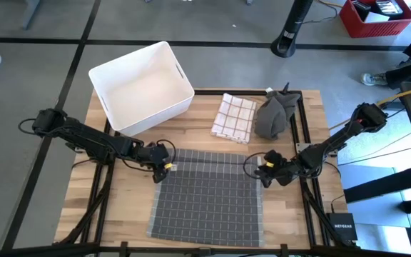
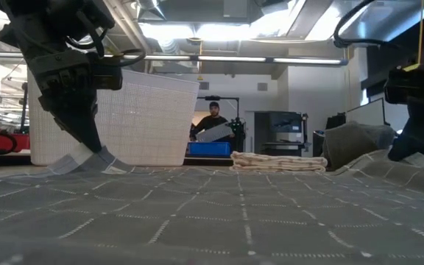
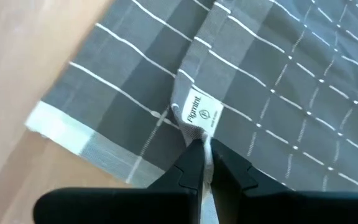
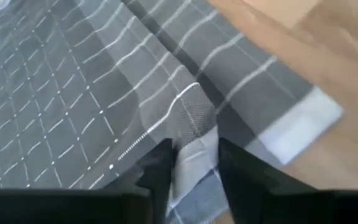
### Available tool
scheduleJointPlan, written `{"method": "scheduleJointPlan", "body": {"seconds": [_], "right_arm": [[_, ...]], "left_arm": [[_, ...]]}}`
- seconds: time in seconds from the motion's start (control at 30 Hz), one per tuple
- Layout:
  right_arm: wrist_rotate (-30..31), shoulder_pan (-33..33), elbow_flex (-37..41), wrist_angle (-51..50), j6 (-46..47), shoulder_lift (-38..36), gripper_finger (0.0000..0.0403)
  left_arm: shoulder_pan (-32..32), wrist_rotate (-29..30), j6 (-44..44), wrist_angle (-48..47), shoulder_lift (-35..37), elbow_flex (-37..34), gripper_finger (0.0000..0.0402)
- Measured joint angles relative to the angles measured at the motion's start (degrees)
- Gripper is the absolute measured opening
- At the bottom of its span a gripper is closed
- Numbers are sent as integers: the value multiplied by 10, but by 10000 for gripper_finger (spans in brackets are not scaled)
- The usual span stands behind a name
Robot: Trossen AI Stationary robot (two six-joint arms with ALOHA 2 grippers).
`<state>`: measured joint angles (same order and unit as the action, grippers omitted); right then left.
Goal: Fold towel
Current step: Fold the gray checkered towel
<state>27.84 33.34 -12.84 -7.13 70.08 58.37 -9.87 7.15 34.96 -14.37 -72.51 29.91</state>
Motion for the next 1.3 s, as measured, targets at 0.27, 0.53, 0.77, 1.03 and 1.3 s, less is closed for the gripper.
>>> {"method": "scheduleJointPlan", "body": {"seconds": [0.27,0.53,0.77,1.03,1.3], "right_arm": [[-5,0,-24,-16,-100,-1,20],[-8,0,-155,-184,-180,-2,13],[75,0,-224,-295,-211,-2,8],[144,0,-216,-397,-137,44,6],[161,-25,-216,-434,-118,134,7]], "left_arm": [[-8,24,-24,-3,4,1,5],[-74,123,2,-109,35,70,2],[-108,291,-6,-139,53,88,2],[-68,377,-38,-137,42,84,1],[-7,389,-52,-94,5,42,1]]}}
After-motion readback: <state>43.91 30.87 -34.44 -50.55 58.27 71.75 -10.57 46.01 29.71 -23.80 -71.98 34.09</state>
